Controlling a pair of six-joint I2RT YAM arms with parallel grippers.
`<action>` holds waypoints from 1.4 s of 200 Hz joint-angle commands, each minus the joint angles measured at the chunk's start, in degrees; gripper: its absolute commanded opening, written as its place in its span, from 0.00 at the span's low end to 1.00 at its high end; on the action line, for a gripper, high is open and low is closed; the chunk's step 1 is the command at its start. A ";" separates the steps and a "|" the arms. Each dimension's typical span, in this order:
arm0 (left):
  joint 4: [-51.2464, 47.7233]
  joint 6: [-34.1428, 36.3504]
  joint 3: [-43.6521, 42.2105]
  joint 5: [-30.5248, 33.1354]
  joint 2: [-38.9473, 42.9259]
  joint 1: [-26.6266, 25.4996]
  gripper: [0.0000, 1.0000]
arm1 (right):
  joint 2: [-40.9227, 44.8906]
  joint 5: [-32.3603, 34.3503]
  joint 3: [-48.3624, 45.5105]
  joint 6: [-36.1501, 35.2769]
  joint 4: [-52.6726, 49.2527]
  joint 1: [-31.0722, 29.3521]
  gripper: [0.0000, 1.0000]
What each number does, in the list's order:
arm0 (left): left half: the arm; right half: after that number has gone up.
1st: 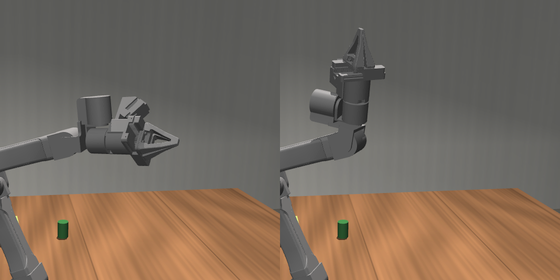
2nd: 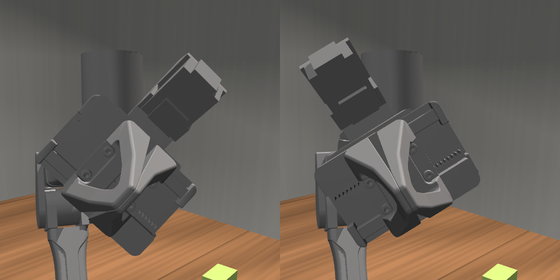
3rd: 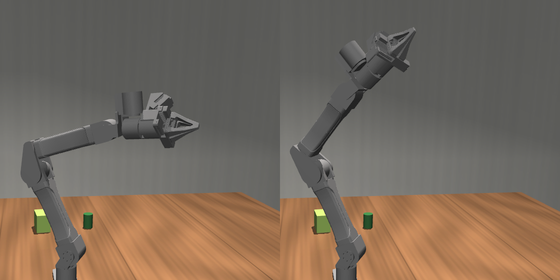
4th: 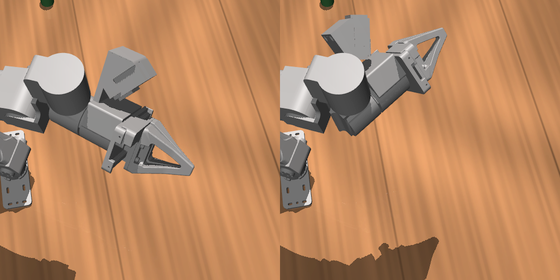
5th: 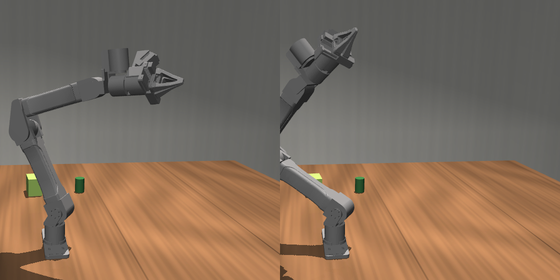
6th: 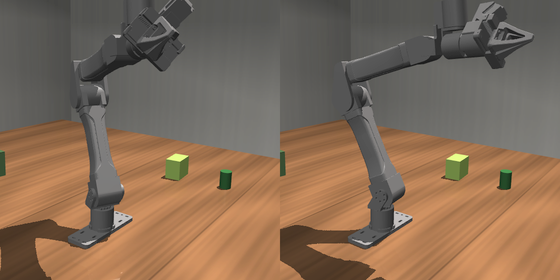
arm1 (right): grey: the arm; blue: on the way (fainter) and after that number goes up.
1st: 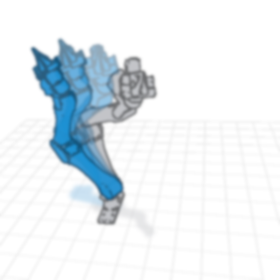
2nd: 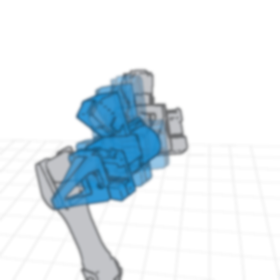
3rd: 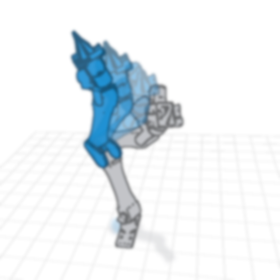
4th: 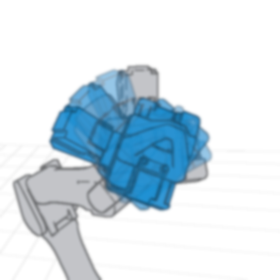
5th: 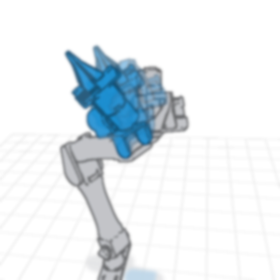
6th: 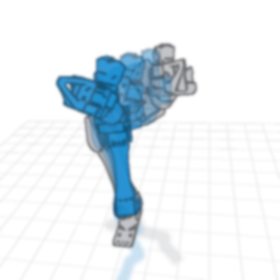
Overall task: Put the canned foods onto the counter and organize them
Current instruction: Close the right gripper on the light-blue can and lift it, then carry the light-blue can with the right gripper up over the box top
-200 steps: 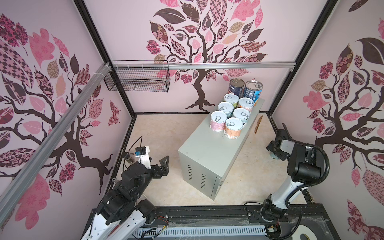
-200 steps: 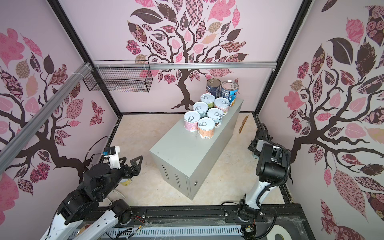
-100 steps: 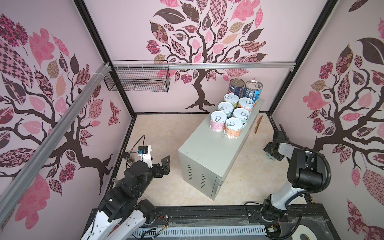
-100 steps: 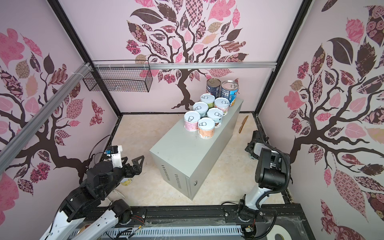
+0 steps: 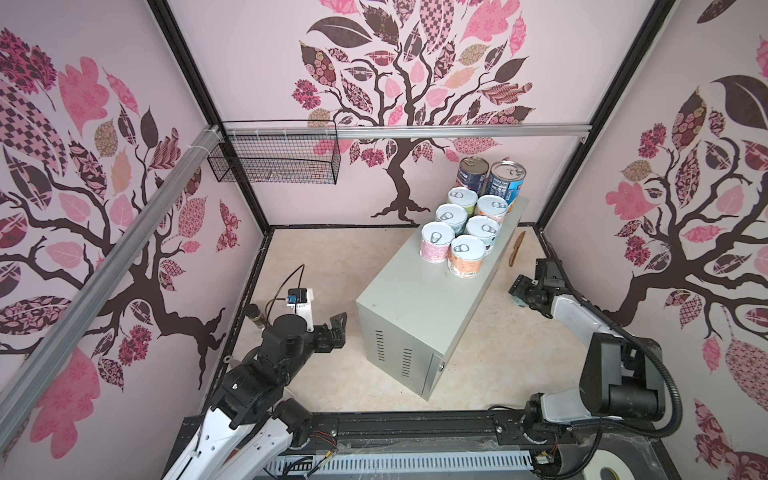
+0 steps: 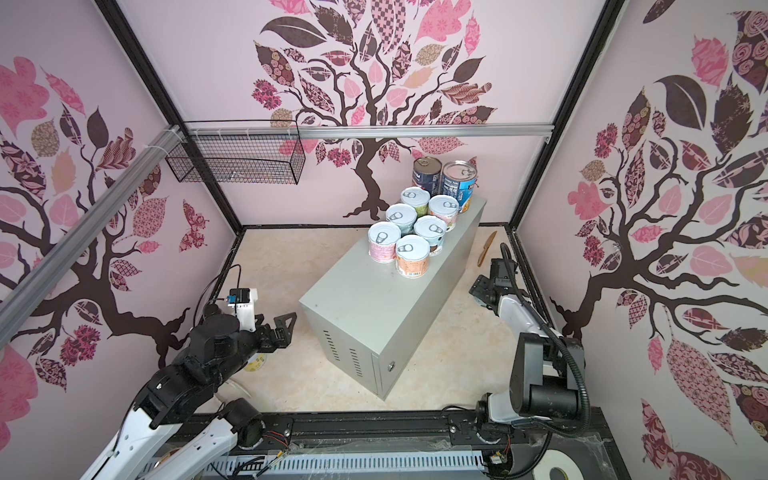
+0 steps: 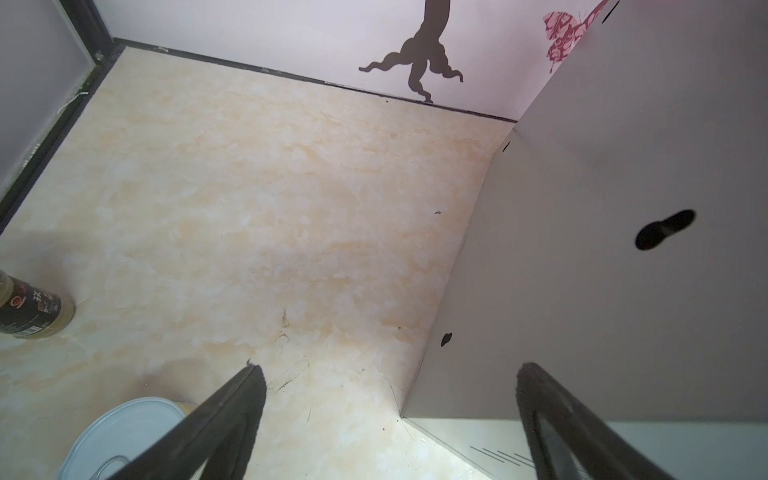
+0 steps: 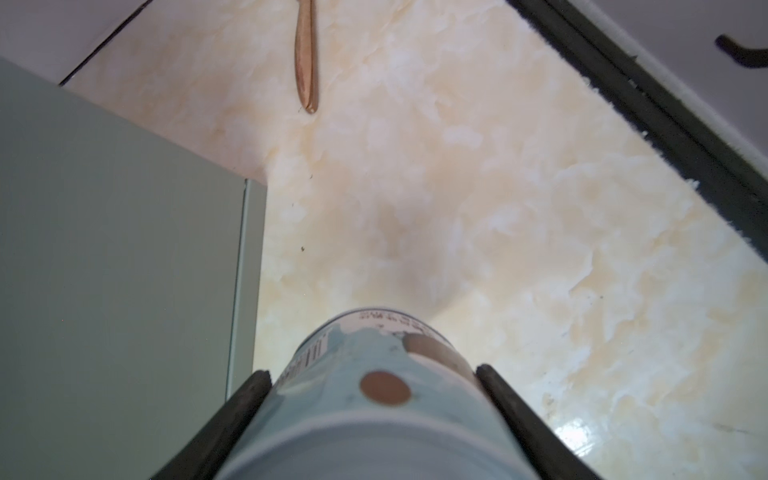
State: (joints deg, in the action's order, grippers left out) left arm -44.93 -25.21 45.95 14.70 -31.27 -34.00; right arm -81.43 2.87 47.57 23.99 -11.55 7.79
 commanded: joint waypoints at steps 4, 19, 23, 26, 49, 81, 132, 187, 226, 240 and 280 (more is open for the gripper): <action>1.78 1.39 -1.29 -0.32 -1.08 0.30 0.98 | 7.38 -2.87 -0.25 -0.04 -0.12 -2.09 0.63; 1.69 1.70 -1.02 0.39 -1.89 0.32 0.98 | 10.21 -2.30 -0.94 -0.24 -1.16 -4.57 0.63; 1.60 1.74 -0.96 0.49 -2.07 0.34 0.98 | 10.78 -2.14 -0.99 -0.26 -1.45 -5.34 0.63; 1.52 1.82 -0.83 0.54 -2.23 0.33 0.98 | 11.27 -2.02 -0.87 -0.16 -1.65 -5.85 0.64; 0.75 2.01 -0.01 0.84 -3.07 0.29 0.98 | 13.57 -2.87 1.48 1.02 -4.37 -8.68 0.64; -0.63 1.85 2.24 1.06 -4.24 0.27 0.98 | 17.52 -3.08 6.78 1.46 -8.65 -13.00 0.63; -3.03 1.74 6.42 0.86 -4.46 0.33 0.98 | 23.90 -7.83 14.01 0.10 -17.06 -13.99 0.63; -5.09 2.67 9.34 2.18 -4.33 0.31 0.98 | 29.00 -10.88 24.47 -3.77 -29.07 -14.06 0.63; -5.82 2.45 10.10 2.13 -4.23 0.31 0.98 | 30.89 -12.80 30.02 -3.92 -33.92 -15.41 0.63; -6.28 2.67 10.52 2.32 -4.24 0.34 0.98 | 31.43 -15.26 31.84 -3.64 -34.79 -15.45 0.64; -7.50 3.46 12.30 3.44 -4.16 0.33 0.98 | 31.41 -22.10 38.74 -2.27 -36.32 -15.62 0.64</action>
State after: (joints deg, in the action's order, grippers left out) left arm -51.79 -22.94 54.89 16.91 -35.81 -33.98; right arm -50.76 -13.65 80.42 20.86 -48.80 -7.44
